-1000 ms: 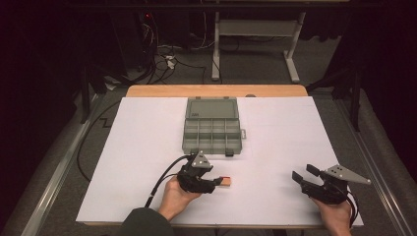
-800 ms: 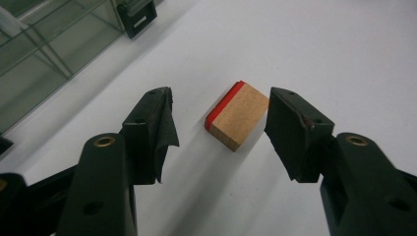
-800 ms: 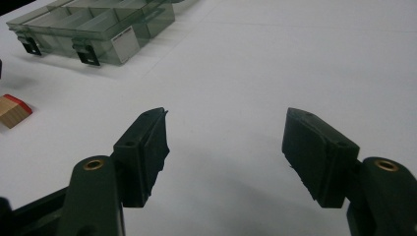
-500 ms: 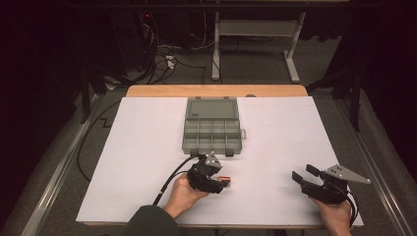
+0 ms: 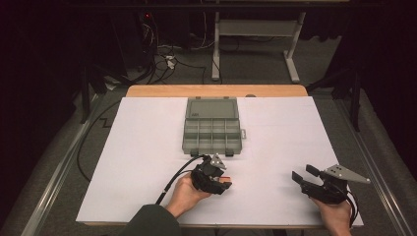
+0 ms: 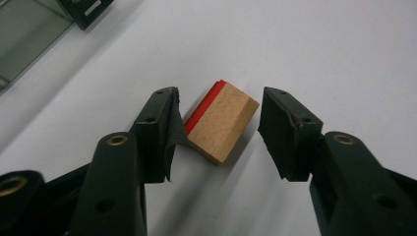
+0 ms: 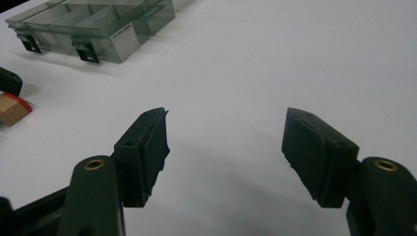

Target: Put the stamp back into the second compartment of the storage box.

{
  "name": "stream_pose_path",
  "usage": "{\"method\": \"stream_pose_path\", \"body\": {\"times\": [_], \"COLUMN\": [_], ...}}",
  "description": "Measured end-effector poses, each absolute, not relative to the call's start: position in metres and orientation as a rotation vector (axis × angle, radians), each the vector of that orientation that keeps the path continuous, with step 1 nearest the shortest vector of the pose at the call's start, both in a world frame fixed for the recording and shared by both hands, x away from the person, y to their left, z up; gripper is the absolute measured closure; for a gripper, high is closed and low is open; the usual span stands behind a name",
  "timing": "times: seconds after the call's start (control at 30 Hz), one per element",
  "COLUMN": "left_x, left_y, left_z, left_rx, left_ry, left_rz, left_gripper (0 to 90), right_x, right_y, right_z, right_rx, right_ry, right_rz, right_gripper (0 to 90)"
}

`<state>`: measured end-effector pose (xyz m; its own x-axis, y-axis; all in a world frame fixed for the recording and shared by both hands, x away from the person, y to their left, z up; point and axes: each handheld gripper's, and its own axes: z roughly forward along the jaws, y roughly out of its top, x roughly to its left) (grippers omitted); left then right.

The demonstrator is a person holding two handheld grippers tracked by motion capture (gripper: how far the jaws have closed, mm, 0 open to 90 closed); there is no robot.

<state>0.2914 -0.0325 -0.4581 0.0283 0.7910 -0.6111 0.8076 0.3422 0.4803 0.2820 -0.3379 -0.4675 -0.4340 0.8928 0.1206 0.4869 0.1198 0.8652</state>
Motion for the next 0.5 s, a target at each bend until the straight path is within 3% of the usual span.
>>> {"method": "stream_pose_path", "body": {"times": [0.5], "left_x": [0.2917], "left_y": [-0.0330], "left_z": [-0.4587], "left_rx": [1.443], "left_ry": [1.768], "left_rz": [-0.027], "left_gripper": [58.4], "right_x": [0.2819], "right_y": [-0.3375], "right_z": [-0.4676], "right_rx": [1.329], "right_ry": [1.978], "right_rz": [1.254], "right_gripper": [33.9]}}
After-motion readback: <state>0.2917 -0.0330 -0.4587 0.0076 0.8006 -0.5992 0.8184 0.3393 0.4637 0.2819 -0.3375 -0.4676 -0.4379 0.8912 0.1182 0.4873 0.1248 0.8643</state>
